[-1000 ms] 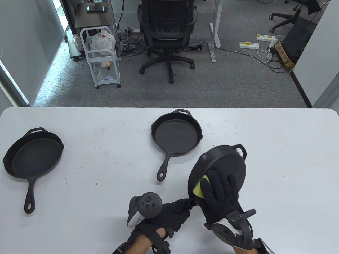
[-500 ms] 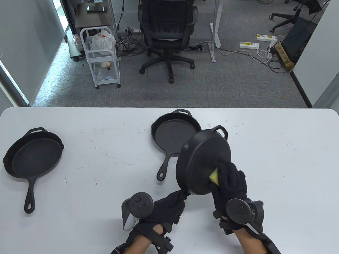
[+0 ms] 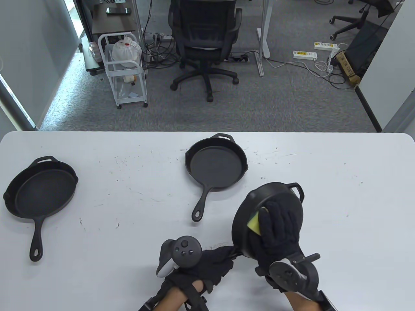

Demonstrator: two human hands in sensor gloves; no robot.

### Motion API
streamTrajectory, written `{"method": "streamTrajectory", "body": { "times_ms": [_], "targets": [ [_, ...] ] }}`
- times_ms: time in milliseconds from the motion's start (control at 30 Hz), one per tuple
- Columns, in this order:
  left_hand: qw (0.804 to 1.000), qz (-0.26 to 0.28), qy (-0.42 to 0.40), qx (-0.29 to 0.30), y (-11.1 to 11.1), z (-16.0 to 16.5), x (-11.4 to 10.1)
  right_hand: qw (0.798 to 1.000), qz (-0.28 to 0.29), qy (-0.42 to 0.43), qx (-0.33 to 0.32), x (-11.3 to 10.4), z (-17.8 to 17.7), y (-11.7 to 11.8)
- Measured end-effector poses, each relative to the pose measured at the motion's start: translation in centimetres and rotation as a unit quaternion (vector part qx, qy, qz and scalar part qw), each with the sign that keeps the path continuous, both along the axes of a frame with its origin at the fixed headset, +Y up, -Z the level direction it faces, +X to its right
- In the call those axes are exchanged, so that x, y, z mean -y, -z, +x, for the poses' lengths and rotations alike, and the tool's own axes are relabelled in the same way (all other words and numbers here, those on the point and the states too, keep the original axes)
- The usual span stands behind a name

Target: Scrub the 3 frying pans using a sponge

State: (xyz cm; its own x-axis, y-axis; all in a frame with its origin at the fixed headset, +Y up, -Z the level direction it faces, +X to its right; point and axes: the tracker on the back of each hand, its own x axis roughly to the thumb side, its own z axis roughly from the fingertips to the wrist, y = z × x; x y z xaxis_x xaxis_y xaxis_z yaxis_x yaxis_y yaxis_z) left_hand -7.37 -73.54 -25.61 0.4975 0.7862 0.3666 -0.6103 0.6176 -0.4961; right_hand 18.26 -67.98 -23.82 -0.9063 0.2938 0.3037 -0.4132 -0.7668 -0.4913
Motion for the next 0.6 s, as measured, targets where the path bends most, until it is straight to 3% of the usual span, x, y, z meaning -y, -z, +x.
{"method": "streamTrajectory", "body": {
  "times_ms": [233, 467, 533, 600],
  "targets": [
    [0.999, 0.013, -0.031, -0.038, 0.3, -1.2, -0.5, 0.992, -0.081, 0.077, 0.050, 1.6, 3.7, 2.6],
    [0.989, 0.055, -0.055, -0.127, 0.4, -2.5, -1.0, 0.989, -0.143, 0.013, 0.037, 2.7, 2.4, 3.5],
    [0.979, 0.098, -0.046, -0.171, 0.7, -3.1, -1.5, 0.977, -0.214, -0.011, 0.019, 3.0, 2.0, 3.9],
    [0.970, 0.121, -0.032, -0.208, 1.1, -3.6, -2.1, 0.971, -0.240, -0.005, -0.001, 3.5, 1.8, 4.2]
  ]
}}
